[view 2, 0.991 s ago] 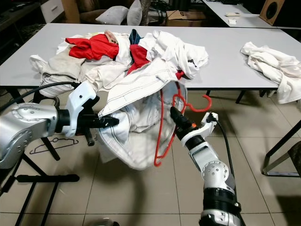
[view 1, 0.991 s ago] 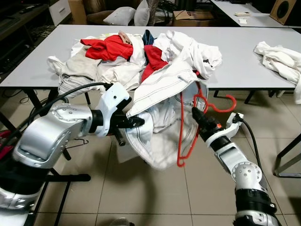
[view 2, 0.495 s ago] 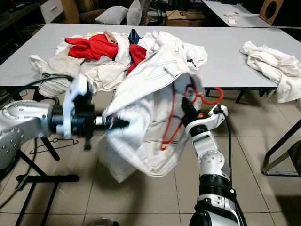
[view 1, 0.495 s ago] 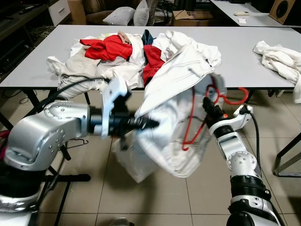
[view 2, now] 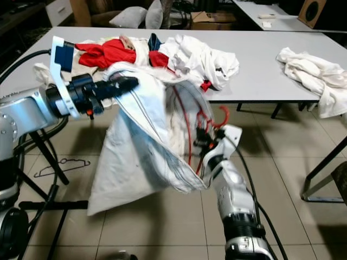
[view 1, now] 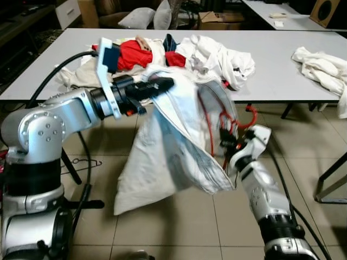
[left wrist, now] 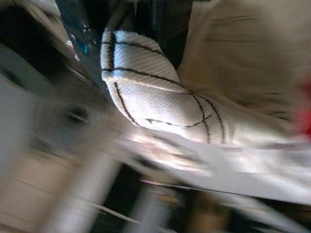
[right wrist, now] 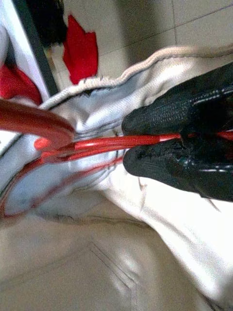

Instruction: Hang hanger

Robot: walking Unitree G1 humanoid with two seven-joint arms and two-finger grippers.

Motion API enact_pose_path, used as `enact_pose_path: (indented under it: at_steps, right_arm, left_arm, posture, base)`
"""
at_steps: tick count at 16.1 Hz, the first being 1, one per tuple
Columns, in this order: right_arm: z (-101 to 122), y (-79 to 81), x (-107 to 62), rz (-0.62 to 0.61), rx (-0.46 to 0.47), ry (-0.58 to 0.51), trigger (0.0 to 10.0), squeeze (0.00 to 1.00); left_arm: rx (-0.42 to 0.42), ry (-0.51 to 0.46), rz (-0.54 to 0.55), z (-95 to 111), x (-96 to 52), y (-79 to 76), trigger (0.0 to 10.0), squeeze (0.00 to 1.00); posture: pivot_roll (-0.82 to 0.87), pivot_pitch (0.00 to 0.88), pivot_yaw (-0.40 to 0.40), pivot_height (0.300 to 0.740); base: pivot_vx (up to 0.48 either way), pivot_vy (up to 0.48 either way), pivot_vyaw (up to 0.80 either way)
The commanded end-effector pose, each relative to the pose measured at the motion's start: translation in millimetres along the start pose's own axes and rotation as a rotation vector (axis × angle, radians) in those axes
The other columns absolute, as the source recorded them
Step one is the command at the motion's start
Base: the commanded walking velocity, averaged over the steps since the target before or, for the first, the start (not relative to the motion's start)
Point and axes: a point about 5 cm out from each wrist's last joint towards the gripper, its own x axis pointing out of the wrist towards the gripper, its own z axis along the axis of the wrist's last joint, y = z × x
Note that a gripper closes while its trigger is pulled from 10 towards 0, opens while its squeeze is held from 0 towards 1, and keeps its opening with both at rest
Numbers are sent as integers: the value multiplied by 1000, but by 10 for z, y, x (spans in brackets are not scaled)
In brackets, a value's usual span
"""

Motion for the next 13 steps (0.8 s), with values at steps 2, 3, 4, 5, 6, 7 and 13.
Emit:
enact_pose_path:
  at_steps: [2,3,4,5,6,7,13]
  right_arm:
    - [-98,-63,-207,21,-39,99,0,0]
    - [-102,-54,-325,42,-29,117,0,0]
    - [-92,-44,-366,53,-17,120,0,0]
    - [-26,-16,-453,80,6,120,0,0]
    - [72,20,-509,104,34,98,0,0]
    - [180,51,-547,120,61,73,0,0]
    - [885,406,-855,287,327,-34,0,0]
  left_arm:
    - [3,-179,343,251,-210,394,0,0]
    - [8,-220,476,250,-317,566,0,0]
    - [29,-221,526,234,-363,630,0,0]
    - [45,-185,608,142,-446,742,0,0]
    - [72,-128,678,43,-502,812,0,0]
    - [140,-62,703,-65,-527,851,0,0]
    - [320,502,716,-1504,-603,964,0,0]
  posture:
    - [62,0,5,740]
    - [56,0,8,740]
    - [54,0,10,740]
    - [54,0,10,740]
    - [50,0,13,740]
    - [50,0,13,740]
    - [5,0,-12,740]
  base:
    - [0,0,0]
    - [0,0,0]
    - [0,0,0]
    - [0,0,0]
    - [0,0,0]
    - [0,0,0]
    - [0,0,0]
